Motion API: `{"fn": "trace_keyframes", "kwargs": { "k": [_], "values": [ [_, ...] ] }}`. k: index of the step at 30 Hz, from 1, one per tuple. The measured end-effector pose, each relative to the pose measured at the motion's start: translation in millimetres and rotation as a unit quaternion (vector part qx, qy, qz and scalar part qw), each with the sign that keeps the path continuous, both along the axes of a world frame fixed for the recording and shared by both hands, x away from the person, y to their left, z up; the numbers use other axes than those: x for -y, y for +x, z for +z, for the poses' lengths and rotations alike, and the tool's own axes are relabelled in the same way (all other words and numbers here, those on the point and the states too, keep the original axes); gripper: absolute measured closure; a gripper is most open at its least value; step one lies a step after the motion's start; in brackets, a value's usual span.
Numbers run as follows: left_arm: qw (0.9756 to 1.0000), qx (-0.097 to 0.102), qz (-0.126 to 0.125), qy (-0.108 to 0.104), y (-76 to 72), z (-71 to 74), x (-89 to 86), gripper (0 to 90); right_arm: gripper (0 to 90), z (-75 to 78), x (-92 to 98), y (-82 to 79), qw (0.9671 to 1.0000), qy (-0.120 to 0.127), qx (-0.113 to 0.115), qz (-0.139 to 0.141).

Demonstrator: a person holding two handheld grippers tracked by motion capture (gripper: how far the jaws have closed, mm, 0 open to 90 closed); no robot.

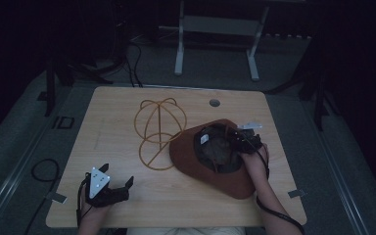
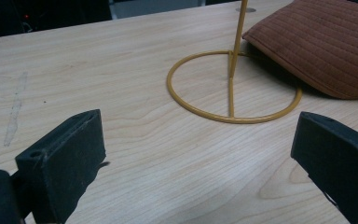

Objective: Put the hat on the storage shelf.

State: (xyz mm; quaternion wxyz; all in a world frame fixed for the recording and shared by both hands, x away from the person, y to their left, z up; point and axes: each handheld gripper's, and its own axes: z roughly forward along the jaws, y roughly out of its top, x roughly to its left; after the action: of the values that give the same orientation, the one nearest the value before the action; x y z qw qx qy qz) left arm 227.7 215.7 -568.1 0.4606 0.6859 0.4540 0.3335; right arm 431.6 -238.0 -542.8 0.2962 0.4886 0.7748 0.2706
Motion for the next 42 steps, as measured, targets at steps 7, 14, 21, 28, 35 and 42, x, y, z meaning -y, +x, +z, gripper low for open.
{"fn": "trace_keyframes", "kwargs": {
  "k": [7,14,21,28,35,42],
  "values": [
    [1.0000,-0.004,0.000,0.003,-0.1,-0.4,1.1,3.6,60.7,-5.9,-2.8,0.8,0.9986,-0.048,0.020,-0.010],
    [0.9999,-0.009,0.007,0.001,0.6,-0.5,-0.2,4.0,82.9,-1.7,6.1,1.7,0.9983,-0.030,0.043,-0.026],
    [1.0000,-0.005,0.003,-0.007,0.4,0.2,-0.7,4.1,84.0,23.9,14.8,-6.4,0.9957,0.019,0.087,-0.027],
    [1.0000,-0.004,0.007,-0.004,0.1,1.1,-2.4,4.1,84.0,50.1,17.1,-17.5,0.9909,0.062,0.119,-0.017],
    [1.0000,-0.007,0.003,-0.001,0.6,0.9,-1.2,4.2,83.9,80.8,24.0,-30.6,0.9819,0.105,0.157,-0.017],
    [0.9999,-0.004,0.010,0.000,0.7,6.4,-1.2,4.6,83.9,101.9,31.2,-41.6,0.9748,0.130,0.181,-0.018]
  ]
}}
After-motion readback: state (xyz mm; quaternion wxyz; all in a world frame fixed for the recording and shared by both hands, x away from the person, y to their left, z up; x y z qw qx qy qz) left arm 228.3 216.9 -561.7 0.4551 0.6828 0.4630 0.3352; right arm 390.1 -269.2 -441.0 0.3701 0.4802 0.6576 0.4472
